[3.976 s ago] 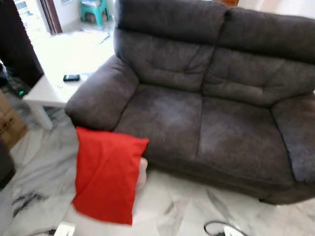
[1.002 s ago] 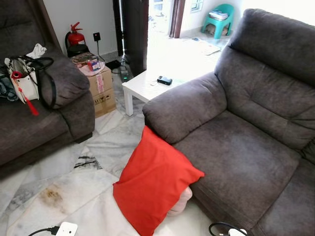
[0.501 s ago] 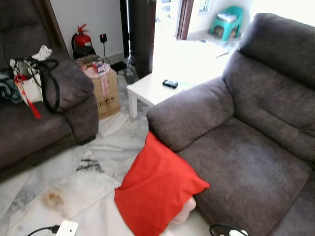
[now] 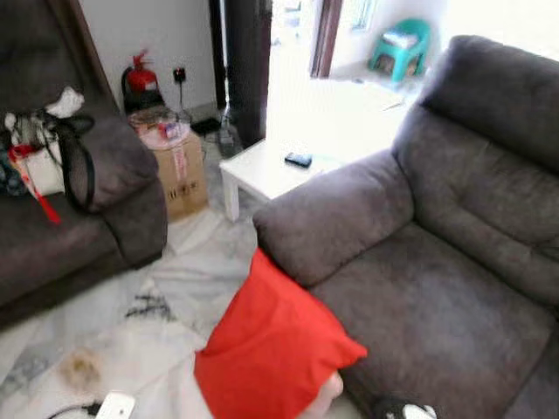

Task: Move the pillow to the sofa from floor

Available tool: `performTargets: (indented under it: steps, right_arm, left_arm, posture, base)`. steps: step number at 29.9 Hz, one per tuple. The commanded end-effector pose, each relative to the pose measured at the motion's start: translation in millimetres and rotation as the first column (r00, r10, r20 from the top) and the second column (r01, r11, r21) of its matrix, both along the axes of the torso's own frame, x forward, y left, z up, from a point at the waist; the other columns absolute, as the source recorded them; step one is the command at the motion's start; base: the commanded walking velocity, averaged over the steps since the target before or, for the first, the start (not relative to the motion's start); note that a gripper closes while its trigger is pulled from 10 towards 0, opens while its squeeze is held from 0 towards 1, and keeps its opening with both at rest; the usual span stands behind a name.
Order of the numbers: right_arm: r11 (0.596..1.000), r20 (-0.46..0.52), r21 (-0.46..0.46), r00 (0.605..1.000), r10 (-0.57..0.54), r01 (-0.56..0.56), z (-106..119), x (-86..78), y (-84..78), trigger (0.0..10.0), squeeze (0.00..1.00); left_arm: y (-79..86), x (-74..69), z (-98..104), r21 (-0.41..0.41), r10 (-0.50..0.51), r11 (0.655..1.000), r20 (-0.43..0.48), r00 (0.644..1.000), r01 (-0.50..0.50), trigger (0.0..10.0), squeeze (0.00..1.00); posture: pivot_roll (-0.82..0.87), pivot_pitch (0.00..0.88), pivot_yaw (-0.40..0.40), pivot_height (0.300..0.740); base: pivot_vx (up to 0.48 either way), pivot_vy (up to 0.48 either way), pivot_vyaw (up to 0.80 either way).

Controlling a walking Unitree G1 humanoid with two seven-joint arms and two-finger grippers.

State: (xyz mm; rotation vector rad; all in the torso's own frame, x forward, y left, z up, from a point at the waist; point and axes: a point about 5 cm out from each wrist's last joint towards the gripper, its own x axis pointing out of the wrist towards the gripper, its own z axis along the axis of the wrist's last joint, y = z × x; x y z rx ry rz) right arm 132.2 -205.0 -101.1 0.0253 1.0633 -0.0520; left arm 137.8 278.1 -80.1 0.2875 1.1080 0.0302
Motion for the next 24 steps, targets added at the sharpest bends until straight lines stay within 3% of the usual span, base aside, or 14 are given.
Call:
performTargets:
  steps: [1, 9, 24]
  right_arm:
    - [1.000, -0.027, -0.021, 0.999, -0.020, 0.020, -1.6, -10.5, -10.6, 10.0, 0.00]
    - [1.000, -0.027, -0.022, 0.999, -0.019, 0.019, -1.6, -10.7, -10.7, 10.0, 0.00]
    - [1.000, -0.021, -0.022, 1.000, -0.018, 0.018, -1.0, -8.9, -11.0, 10.0, 0.00]
  left_arm:
    - [-5.4, 4.8, -0.1, -0.014, -0.012, 1.000, 0.013, 1.000, 0.013, 10.0, 0.00]
    - [-5.5, 4.9, 0.0, -0.011, -0.018, 1.000, 0.011, 1.000, 0.018, 10.0, 0.00]
    - [-6.3, 6.8, 0.4, -0.010, -0.026, 1.000, 0.016, 1.000, 0.026, 10.0, 0.00]
  posture:
    - [0.02, 0.052, -0.066, 0.740]
    - [0.02, 0.052, -0.065, 0.740]
    - [0.03, 0.045, -0.067, 0.740]
  base:
    - [0.255, 0.000, 0.00]
    - [0.251, 0.000, 0.00]
    - [0.000, 0.000, 0.00]
